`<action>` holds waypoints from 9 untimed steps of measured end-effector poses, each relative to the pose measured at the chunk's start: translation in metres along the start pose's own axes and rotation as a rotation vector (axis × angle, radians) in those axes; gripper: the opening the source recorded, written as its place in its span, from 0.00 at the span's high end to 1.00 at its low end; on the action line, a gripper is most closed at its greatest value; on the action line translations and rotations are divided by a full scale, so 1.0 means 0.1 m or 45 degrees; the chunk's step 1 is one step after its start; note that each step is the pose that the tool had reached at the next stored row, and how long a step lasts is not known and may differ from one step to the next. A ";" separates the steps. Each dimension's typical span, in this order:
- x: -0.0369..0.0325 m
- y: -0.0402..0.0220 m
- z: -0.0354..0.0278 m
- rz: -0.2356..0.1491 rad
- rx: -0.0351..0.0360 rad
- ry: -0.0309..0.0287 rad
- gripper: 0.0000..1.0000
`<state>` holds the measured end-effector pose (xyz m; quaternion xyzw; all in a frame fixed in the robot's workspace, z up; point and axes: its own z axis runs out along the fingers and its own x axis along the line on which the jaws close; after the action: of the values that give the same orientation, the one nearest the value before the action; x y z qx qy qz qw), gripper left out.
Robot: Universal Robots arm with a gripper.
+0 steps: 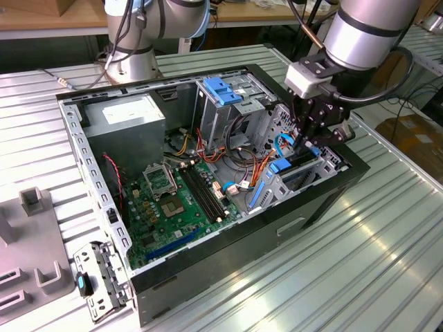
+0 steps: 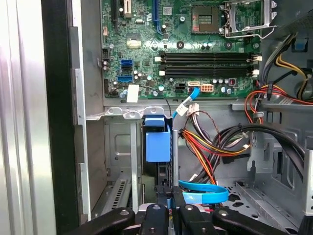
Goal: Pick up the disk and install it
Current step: 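Insert the second disk wire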
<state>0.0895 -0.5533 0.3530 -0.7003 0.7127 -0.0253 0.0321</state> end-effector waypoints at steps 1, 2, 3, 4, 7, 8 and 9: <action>0.005 0.001 0.004 0.001 0.0000 -0.0060 0.84; 0.012 0.002 0.007 0.001 0.0000 -0.0116 0.84; 0.018 0.004 0.011 0.001 0.0001 -0.0171 0.84; 0.029 0.004 0.017 0.002 0.0001 -0.0239 0.84; 0.044 0.005 0.034 0.002 -0.0001 -0.0290 0.84; 0.046 0.006 0.037 0.002 -0.0001 -0.0289 0.84; 0.046 0.006 0.041 0.002 -0.0001 -0.0288 0.84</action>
<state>0.0891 -0.5579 0.3487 -0.7000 0.7128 -0.0173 0.0401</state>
